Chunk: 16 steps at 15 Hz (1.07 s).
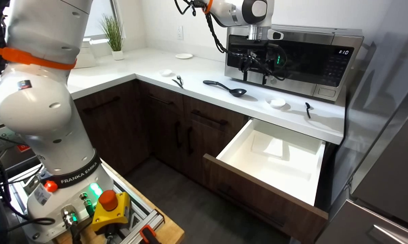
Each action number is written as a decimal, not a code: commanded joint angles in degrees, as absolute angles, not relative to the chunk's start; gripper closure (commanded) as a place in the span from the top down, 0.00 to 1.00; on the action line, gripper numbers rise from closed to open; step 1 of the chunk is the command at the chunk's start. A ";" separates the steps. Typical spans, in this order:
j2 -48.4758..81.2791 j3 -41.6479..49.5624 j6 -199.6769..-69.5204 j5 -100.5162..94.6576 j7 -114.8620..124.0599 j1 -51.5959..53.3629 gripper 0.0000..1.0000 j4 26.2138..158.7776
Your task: Place the white lid on the right in the open drawer.
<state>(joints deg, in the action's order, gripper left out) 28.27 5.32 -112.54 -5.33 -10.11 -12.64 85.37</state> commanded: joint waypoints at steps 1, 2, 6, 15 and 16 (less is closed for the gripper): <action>28.93 4.70 -114.52 -2.92 -12.44 -13.06 1.00 85.43; 29.09 4.89 -117.20 -4.48 -13.69 -12.77 1.00 85.93; 31.28 6.85 -127.80 -12.06 -16.28 -11.82 1.00 86.10; 37.12 6.65 -129.92 -12.49 -16.23 -12.52 1.00 84.91; 37.40 6.34 -129.76 -11.67 -16.16 -12.84 1.00 84.52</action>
